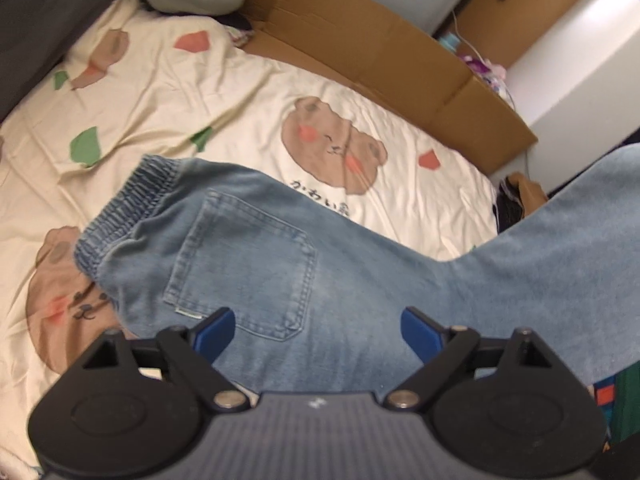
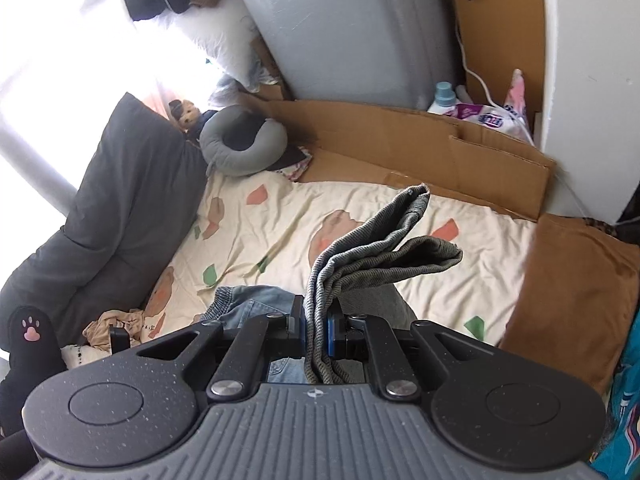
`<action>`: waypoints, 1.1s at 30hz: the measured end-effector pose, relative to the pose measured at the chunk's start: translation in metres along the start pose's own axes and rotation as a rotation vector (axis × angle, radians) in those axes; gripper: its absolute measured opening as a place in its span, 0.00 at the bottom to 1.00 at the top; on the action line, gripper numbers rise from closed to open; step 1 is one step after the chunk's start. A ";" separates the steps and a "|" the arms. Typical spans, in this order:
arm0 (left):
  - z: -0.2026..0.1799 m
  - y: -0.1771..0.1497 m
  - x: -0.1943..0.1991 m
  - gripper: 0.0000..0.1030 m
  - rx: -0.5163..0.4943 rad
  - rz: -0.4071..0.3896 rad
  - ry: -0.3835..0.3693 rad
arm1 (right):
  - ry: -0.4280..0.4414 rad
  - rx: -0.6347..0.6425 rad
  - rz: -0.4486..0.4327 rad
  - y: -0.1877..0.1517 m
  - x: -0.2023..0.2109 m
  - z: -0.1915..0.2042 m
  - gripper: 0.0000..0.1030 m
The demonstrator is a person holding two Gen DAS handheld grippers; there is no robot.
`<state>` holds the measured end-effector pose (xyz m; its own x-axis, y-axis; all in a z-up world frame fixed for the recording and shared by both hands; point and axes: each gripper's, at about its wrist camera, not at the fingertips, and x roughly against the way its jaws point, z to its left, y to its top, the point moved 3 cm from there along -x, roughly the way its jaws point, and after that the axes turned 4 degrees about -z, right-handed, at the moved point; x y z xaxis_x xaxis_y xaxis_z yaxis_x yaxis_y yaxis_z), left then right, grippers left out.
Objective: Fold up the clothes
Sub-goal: 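Carry the hem with the right gripper over toward the waistband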
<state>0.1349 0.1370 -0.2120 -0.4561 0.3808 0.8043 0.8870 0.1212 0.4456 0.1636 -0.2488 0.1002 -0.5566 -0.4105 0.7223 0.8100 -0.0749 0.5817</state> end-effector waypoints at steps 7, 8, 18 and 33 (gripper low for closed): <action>0.030 -0.002 0.017 0.89 0.136 -0.038 -0.011 | 0.023 -0.010 0.043 0.009 -0.041 0.034 0.08; 0.033 -0.001 0.019 0.89 0.148 -0.041 0.002 | 0.025 -0.014 0.046 0.010 -0.047 0.039 0.08; 0.056 0.009 0.042 0.91 0.191 -0.158 0.001 | 0.065 -0.040 0.091 0.010 -0.119 0.085 0.08; 0.090 -0.015 0.030 0.91 0.259 -0.186 -0.023 | 0.083 -0.095 0.154 -0.004 -0.221 0.111 0.08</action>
<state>0.1141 0.2286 -0.2302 -0.6128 0.3506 0.7082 0.7790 0.4187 0.4667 0.2631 -0.0573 -0.0201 -0.4105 -0.4966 0.7648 0.9005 -0.0892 0.4255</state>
